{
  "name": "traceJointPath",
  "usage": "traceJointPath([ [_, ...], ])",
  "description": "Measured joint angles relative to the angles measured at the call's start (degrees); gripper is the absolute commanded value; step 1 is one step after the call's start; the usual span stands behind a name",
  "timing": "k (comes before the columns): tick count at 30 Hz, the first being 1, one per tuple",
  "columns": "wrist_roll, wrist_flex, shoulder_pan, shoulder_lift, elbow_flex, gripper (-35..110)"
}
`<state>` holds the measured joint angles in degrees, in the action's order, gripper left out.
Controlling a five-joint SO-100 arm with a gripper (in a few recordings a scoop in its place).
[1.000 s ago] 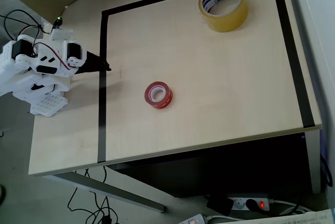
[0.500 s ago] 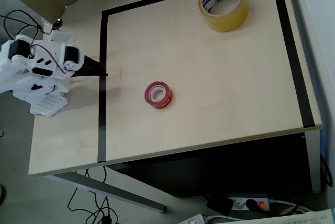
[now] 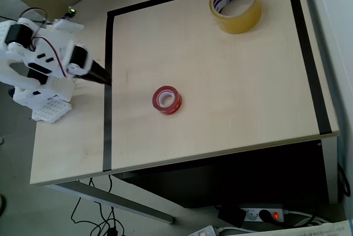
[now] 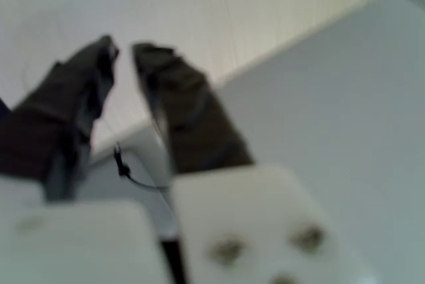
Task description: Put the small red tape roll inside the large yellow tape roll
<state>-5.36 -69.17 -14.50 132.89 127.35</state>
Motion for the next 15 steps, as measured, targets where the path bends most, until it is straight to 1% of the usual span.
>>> traceJointPath([
  [3, -2.20, 0.09, 0.35, -9.76, -5.19, 23],
  [5, -2.72, 0.44, 0.62, -16.88, -7.91, 28],
  [9, -2.90, 2.81, 1.58, -28.13, -9.76, 34],
  [15, -2.90, 4.83, 1.41, -34.45, -10.72, 36],
])
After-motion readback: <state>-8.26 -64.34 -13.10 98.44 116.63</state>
